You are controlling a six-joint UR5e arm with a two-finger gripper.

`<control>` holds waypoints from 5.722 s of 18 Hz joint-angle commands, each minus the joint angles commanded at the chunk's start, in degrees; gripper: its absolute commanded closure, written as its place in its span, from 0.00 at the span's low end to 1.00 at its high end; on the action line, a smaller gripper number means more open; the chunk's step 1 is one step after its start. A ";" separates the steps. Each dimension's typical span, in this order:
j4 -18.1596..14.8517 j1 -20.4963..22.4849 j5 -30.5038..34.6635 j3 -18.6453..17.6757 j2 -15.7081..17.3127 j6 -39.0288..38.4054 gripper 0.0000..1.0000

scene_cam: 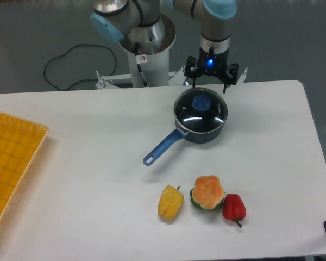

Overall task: Open the lid
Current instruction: 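Lower the gripper onto the blue knob of the glass lid, then close the gripper around the blue lid knob, then lift the glass lid by its knob and move it off the saucepan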

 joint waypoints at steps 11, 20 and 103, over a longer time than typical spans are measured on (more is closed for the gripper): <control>4.22 -1.06 -0.79 -1.14 -2.02 -0.35 0.00; 4.22 -1.23 -0.88 -1.32 -2.72 -0.35 0.00; -3.96 -0.09 -0.61 11.42 -10.01 5.10 0.56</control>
